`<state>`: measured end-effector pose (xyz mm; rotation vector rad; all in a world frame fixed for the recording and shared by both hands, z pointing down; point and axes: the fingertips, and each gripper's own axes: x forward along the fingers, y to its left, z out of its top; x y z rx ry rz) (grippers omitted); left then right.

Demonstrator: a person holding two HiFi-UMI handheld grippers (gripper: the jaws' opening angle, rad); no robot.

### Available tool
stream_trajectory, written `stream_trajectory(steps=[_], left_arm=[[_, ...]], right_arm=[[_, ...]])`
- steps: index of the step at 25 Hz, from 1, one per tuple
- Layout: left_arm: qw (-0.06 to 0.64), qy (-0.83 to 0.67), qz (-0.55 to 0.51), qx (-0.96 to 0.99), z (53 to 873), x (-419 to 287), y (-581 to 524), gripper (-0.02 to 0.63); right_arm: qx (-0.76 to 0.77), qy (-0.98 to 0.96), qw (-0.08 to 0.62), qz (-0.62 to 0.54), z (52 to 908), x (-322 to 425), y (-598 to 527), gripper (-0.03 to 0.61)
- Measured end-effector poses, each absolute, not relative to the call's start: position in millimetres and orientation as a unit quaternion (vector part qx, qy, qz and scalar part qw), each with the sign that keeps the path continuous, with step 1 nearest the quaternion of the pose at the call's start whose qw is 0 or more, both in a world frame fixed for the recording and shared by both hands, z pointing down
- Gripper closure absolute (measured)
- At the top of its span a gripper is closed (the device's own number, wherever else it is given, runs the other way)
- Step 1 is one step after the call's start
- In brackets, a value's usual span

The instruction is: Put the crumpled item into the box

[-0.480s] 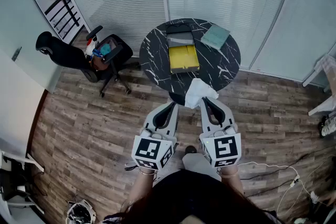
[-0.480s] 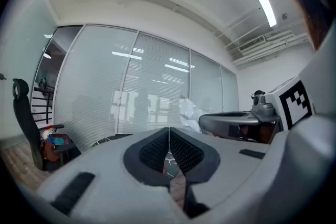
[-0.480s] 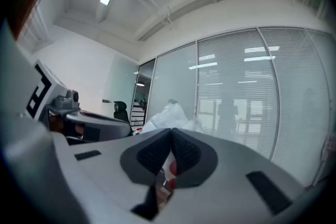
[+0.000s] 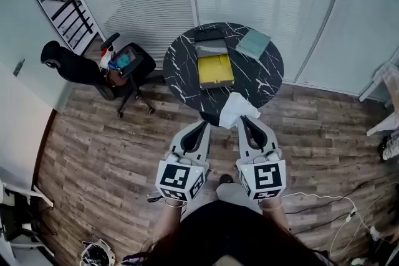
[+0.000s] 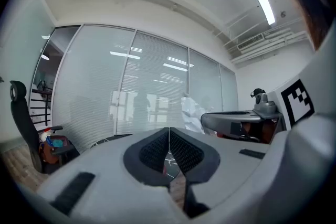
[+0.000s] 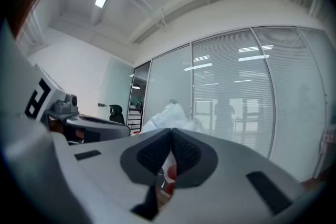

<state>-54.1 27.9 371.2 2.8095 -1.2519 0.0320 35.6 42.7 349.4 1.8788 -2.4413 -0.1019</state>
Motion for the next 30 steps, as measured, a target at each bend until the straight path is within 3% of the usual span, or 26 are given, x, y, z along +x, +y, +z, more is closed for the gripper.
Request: stream_trajectory(steps=[30], left_arm=[[0.027,-0.445,0.015,0.895,368,-9,-53,0.586]], right_arm=[[0.578,-0.815,0.037,-0.028,353,79,-47,0.553]])
